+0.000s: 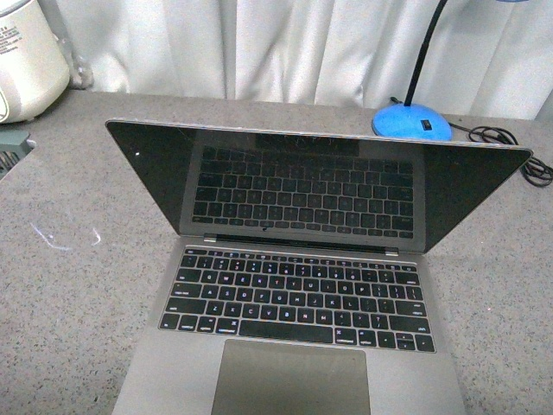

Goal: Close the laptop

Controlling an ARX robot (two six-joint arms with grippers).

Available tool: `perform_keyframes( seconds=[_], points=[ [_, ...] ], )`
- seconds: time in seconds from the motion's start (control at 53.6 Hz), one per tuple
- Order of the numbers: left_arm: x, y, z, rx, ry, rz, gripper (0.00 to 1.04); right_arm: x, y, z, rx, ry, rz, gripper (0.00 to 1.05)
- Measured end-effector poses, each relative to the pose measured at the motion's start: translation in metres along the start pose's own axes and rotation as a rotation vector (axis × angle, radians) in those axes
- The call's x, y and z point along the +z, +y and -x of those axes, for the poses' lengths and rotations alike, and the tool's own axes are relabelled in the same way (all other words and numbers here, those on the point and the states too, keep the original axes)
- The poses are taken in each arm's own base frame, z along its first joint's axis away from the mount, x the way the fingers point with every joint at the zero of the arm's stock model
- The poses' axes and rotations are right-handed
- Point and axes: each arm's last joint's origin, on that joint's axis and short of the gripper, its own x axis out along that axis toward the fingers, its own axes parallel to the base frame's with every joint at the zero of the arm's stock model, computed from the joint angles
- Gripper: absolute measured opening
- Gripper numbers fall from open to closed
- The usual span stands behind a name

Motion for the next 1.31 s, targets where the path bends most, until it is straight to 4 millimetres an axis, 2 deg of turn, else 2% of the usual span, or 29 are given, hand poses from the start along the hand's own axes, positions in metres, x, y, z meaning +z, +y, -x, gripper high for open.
perform_keyframes(
  seconds=[1.307],
  points=[
    [0.0, 0.0, 0.0, 0.0, 0.0, 0.0, 0.98, 0.0, 0.0, 0.0, 0.0, 0.0, 0.0, 0.96]
  ],
)
